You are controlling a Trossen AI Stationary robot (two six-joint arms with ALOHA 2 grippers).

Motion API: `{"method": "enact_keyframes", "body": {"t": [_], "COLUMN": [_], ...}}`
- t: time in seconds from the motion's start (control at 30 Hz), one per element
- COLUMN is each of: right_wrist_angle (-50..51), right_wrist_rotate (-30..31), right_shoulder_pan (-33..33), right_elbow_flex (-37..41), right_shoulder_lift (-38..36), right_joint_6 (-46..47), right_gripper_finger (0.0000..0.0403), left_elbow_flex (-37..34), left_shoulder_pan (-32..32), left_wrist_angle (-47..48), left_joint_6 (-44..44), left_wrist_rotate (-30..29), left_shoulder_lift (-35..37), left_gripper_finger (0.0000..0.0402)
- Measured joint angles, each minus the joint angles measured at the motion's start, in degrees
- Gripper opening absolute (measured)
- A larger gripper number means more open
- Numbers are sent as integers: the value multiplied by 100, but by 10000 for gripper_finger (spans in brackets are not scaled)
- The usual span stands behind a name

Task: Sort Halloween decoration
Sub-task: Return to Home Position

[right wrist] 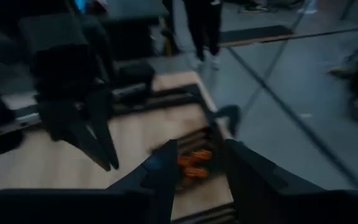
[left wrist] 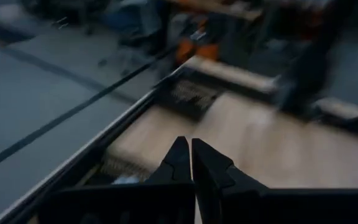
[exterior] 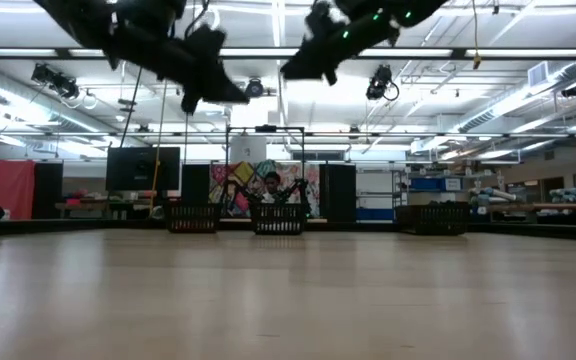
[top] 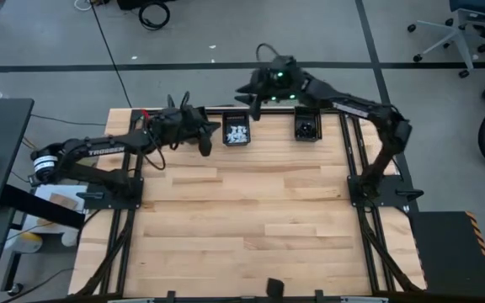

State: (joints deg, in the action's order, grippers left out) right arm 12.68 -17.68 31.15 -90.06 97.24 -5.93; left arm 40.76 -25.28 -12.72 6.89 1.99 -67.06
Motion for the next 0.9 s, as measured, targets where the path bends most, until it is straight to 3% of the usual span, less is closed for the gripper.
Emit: {"method": "enact_keyframes", "body": {"t": [0.17, 0.33, 0.6, 0.77, 0.9], "right_wrist_angle": [53, -820, -3730, -4881, -6093], "right_wrist_rotate": [-350, -171, 140, 515, 651], "right_shoulder_pan": [24, 23, 32, 123, 311], "right_elbow_flex": [466, 1830, 4466, 5742, 6713], "right_shoulder_lift": [-865, -1955, -3382, -4013, -4331], "right_joint_6": [634, 1006, 2565, 3284, 3929], "right_gripper_finger": [136, 131, 123, 121, 121], "left_elbow_flex": [646, 645, -128, -784, -1464], "left_shoulder_pan": [155, 127, 167, 158, 109], "left_wrist_angle": [562, 288, 494, 385, -220], "left_joint_6": [624, 1241, 1787, 2077, 2375], "left_wrist_rotate": [261, -101, -757, -1179, -1328], "left_shoulder_lift": [406, 1355, 2902, 3418, 3792], "left_gripper_finger": [0, 0, 0, 0, 0]}}
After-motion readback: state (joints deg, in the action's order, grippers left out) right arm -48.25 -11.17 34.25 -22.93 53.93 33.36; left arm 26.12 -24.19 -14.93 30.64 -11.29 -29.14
